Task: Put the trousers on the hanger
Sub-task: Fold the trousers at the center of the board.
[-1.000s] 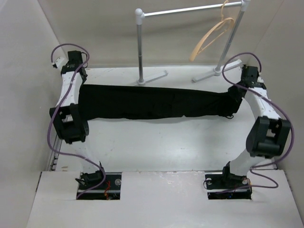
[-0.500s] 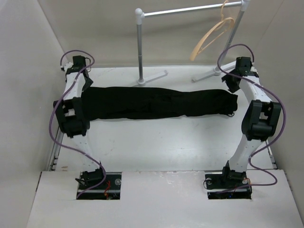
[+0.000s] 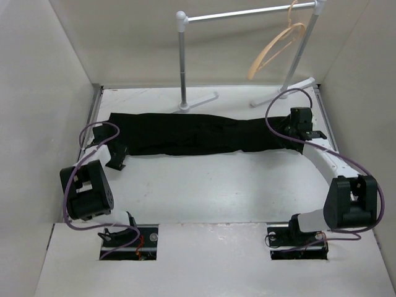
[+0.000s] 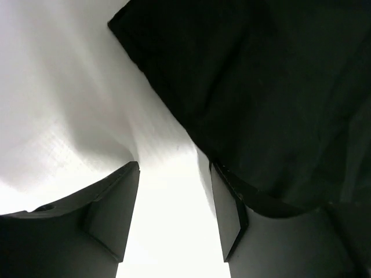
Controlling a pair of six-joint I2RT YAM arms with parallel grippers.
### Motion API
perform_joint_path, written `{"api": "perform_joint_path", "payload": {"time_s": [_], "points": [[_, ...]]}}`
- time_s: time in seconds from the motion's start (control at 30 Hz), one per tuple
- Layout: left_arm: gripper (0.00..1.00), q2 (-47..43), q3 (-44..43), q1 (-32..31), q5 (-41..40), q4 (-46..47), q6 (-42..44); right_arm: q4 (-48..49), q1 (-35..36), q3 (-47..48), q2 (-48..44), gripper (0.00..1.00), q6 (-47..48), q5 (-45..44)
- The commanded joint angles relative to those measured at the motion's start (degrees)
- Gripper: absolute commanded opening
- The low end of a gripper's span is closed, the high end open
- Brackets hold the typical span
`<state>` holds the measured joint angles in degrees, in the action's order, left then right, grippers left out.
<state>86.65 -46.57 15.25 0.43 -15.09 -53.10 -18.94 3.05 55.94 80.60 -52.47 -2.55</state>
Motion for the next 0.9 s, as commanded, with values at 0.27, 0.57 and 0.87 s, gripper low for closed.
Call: {"api": "perform_joint_path", "payload": {"time_s": [0.27, 0.57, 0.87], "points": [[0.51, 10.02, -3.88, 3.52, 2.65, 15.80, -6.75, 7.07, -15.92, -10.24, -3.18, 0.67, -4.05, -0.17], [0.21, 14.77, -8.01, 3.52, -0.95, 15.18, -6.14, 8.04, -20.06, 0.12, 13.52, 0.43, -4.49, -0.97], [0.00, 2.14, -9.07, 7.12, -9.29, 4.04, -2.97, 4.97, -22.16, -1.97, 5.21, 0.05, -4.13, -5.36]]}}
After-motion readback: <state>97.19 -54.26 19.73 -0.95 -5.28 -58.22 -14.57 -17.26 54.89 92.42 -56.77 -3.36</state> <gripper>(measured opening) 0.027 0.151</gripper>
